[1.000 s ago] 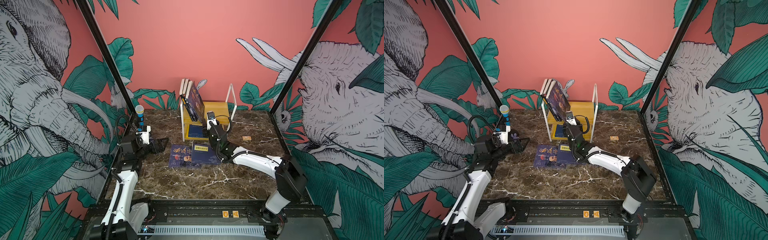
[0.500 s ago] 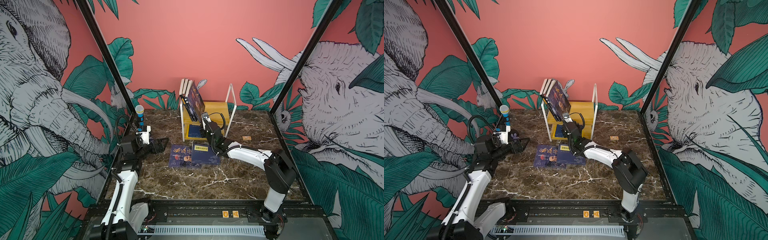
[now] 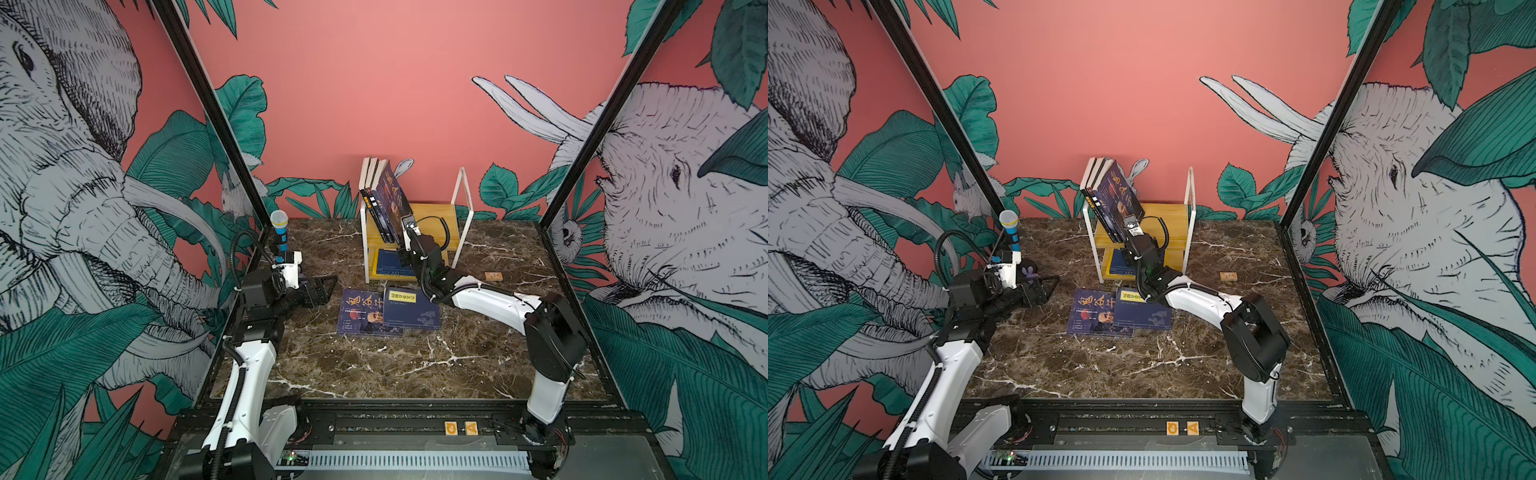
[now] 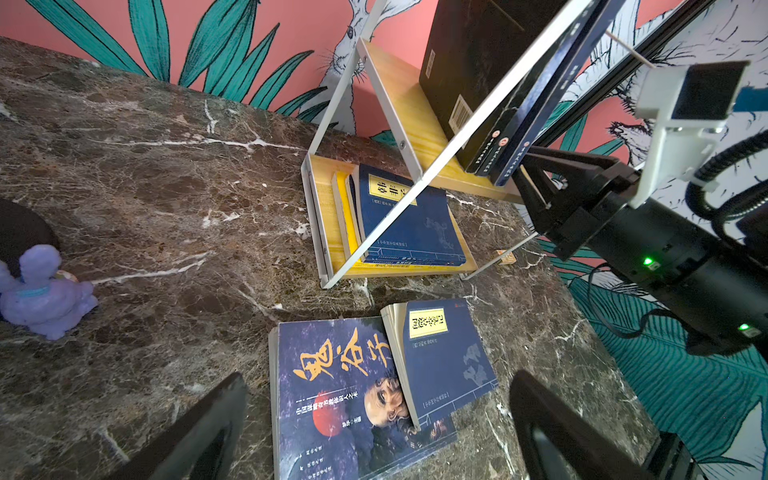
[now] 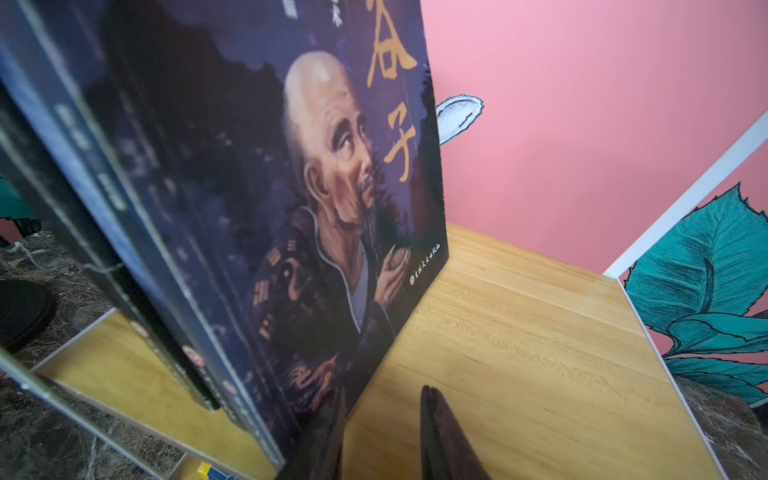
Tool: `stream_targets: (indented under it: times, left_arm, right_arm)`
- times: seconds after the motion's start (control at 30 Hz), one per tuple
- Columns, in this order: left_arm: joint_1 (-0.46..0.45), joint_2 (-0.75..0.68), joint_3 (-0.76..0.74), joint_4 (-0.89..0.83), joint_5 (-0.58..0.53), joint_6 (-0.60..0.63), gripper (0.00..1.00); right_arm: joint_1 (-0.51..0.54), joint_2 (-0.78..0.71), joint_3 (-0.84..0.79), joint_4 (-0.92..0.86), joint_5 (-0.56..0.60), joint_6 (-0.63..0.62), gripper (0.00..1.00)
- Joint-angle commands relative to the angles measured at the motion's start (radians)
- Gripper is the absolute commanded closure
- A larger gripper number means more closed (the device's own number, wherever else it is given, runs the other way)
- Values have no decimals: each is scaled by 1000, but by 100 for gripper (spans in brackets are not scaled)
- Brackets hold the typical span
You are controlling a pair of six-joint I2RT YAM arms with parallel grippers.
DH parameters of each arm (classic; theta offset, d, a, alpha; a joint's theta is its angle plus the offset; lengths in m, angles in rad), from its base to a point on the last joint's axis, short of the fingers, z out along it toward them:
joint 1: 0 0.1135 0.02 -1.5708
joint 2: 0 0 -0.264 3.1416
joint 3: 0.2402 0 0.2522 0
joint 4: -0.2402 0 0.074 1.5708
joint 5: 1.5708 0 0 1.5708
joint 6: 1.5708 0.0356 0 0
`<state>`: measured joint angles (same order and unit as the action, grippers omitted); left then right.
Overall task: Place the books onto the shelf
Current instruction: 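Lower the purple book onto the upper shelf against the dark books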
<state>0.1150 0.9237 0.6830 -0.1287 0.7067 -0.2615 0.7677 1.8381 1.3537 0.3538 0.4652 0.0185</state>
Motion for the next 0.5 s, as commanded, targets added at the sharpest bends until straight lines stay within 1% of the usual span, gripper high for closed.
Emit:
stream_targets:
  times: [0.0,0.1,0.17,0.23,0.3,0.4,0.47]
  left_arm:
    - [7,-2,7,-8,13,19,1]
    - [6,-6,-4,8,17,19,1]
    - [5,-2,-1,5,21,13,1]
    - [4,2,10,-4,18,12,1]
    - [5,-1,9,-1,15,14,1]
    - [6,-5,0,1,17,19,1]
    - [6,-1,10,-9,16,16,1]
  right_arm:
    - [-25,-33,13,-8,32,12,70]
    - [-57,-24,46,-54,31,16,73]
    - [-84,-4,97,-134,34,42,79]
    - [-103,15,130,-177,30,61,87]
    - [-119,43,165,-216,13,63,92]
    - [-141,92,230,-278,-4,75,94]
    - [-156,125,278,-312,-36,99,96]
